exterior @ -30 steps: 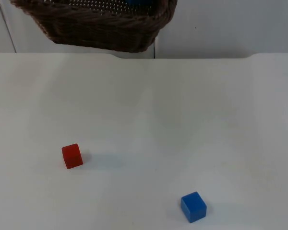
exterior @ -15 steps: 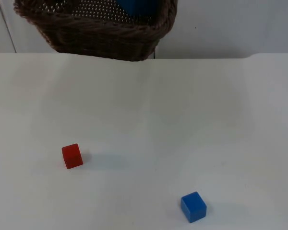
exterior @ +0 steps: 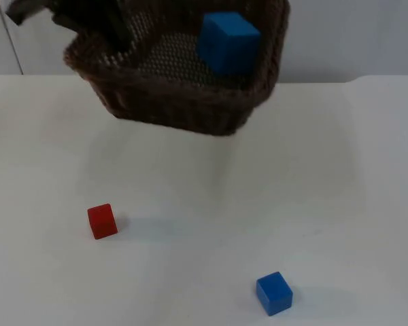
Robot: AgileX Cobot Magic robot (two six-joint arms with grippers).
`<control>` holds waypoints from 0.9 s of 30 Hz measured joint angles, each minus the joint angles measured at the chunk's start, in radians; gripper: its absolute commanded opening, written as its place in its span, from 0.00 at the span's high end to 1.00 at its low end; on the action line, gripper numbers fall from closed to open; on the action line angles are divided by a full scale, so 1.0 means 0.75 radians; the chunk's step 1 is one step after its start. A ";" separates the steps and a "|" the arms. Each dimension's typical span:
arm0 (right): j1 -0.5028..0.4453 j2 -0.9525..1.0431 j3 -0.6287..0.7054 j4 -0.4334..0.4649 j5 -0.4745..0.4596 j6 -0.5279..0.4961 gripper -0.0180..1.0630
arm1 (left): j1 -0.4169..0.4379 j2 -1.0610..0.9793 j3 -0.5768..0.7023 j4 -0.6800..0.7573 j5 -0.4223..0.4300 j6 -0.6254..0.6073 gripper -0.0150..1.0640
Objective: Pick up the basket with the left hand and place the largest block into the basket with the right hand.
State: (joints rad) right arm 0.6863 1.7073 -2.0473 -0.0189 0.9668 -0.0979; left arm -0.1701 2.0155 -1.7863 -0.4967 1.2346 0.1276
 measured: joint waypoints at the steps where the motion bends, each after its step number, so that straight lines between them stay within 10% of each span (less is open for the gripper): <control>1: 0.000 0.000 0.000 0.000 0.011 -0.005 0.01 | -0.019 0.022 0.000 -0.002 -0.006 0.010 0.99; 27: 0.000 0.000 0.000 0.000 0.076 -0.019 0.01 | -0.170 0.439 0.000 -0.147 -0.250 0.170 0.99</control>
State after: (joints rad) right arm 0.6863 1.7073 -2.0473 -0.0189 1.0240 -0.1123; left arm -0.2979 2.3451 -1.7863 -0.6067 1.0467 0.2554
